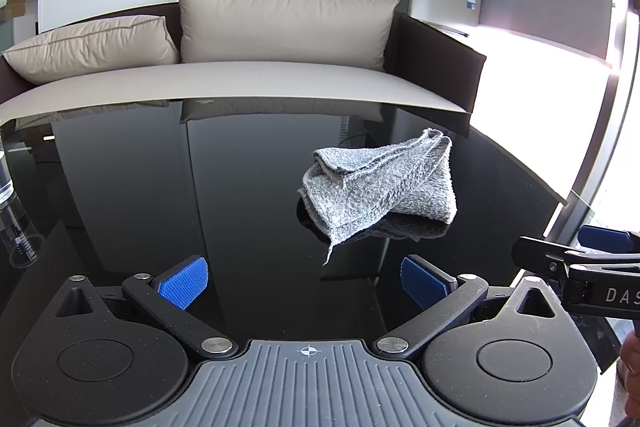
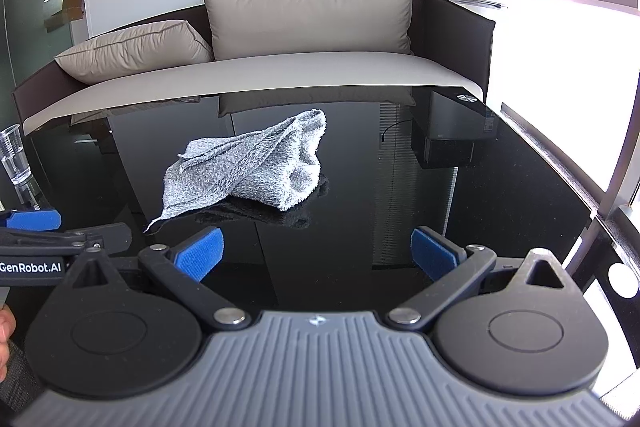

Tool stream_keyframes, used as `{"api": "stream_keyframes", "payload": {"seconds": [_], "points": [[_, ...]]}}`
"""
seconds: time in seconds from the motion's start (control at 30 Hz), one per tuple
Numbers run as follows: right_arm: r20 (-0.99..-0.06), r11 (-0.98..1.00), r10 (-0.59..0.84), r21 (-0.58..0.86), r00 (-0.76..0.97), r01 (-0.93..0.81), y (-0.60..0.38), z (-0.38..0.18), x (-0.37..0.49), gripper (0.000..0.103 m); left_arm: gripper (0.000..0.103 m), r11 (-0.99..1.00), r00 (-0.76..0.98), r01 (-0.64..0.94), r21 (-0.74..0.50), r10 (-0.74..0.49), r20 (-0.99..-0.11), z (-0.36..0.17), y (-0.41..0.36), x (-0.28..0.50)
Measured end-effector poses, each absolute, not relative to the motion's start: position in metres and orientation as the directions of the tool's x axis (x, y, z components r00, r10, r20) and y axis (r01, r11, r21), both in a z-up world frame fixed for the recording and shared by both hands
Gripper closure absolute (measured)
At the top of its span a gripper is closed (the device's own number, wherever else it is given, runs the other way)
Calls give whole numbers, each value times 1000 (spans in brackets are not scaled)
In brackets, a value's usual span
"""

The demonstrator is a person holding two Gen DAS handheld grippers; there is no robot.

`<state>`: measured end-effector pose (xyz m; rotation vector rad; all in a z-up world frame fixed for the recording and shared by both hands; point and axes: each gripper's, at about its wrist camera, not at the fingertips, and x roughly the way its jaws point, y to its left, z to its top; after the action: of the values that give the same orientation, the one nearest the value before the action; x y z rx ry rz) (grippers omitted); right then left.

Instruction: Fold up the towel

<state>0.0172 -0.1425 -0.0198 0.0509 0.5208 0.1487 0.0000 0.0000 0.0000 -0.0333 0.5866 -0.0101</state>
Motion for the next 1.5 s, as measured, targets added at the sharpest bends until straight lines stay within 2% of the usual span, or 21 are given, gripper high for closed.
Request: {"api": "stream_keyframes", "payload": {"seconds": [0.3, 1.5], "points": [[-492, 985, 170, 119, 854, -127, -141, -22, 17, 1, 1, 998, 836, 2, -65, -37, -547, -2, 3, -3], [-505, 985, 170, 110, 846, -132, -141, -21, 18, 1, 1, 999, 823, 9, -45, -32, -567, -6, -5, 4]]}}
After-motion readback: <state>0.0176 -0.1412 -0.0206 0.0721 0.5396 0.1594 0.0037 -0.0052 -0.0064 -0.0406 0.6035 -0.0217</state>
